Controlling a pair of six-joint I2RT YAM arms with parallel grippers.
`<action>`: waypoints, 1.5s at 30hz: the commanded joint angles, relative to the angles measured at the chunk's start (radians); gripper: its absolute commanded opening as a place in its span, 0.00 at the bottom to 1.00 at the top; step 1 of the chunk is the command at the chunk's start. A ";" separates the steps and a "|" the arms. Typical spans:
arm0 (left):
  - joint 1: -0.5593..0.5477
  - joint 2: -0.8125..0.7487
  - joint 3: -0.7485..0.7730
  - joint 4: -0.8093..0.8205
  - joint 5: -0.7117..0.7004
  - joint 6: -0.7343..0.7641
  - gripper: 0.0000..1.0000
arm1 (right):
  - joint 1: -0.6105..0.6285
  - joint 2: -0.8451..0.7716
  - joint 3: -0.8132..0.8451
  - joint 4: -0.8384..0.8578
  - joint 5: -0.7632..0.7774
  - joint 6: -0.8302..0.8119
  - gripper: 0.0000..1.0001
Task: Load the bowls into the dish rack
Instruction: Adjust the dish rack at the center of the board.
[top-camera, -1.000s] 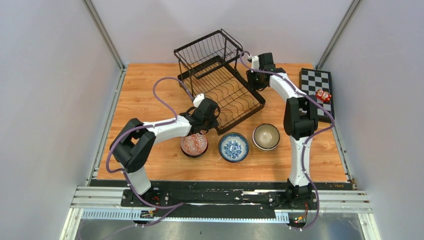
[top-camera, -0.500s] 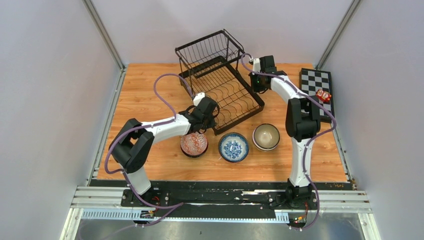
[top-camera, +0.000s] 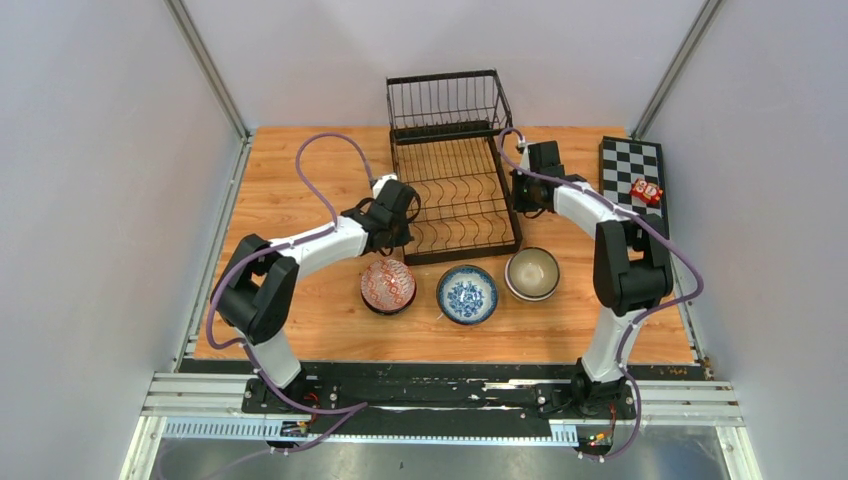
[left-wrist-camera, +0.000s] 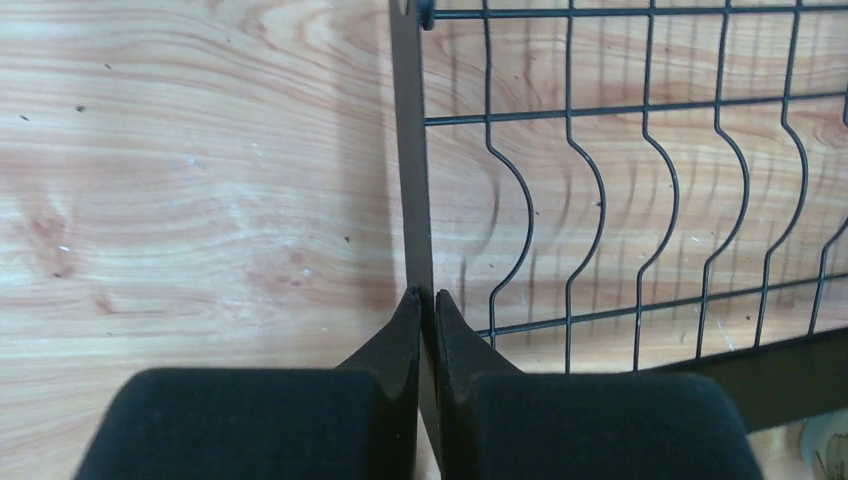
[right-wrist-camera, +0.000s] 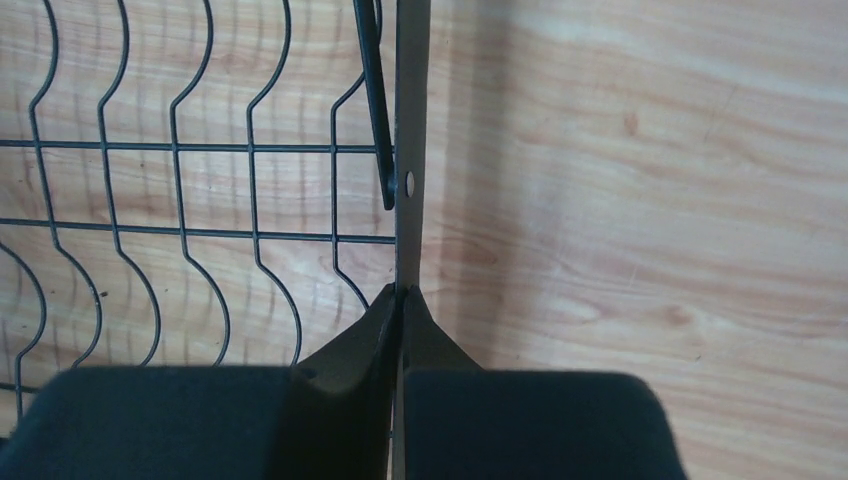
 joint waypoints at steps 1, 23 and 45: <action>0.053 -0.003 0.048 -0.007 0.032 0.079 0.00 | -0.003 -0.073 -0.099 0.079 0.097 0.082 0.03; 0.137 0.057 0.113 0.006 0.082 0.147 0.00 | 0.020 -0.067 -0.110 0.124 0.071 0.151 0.03; 0.128 0.010 0.072 0.012 0.179 0.137 0.00 | 0.025 -0.113 -0.124 0.120 0.166 0.111 0.03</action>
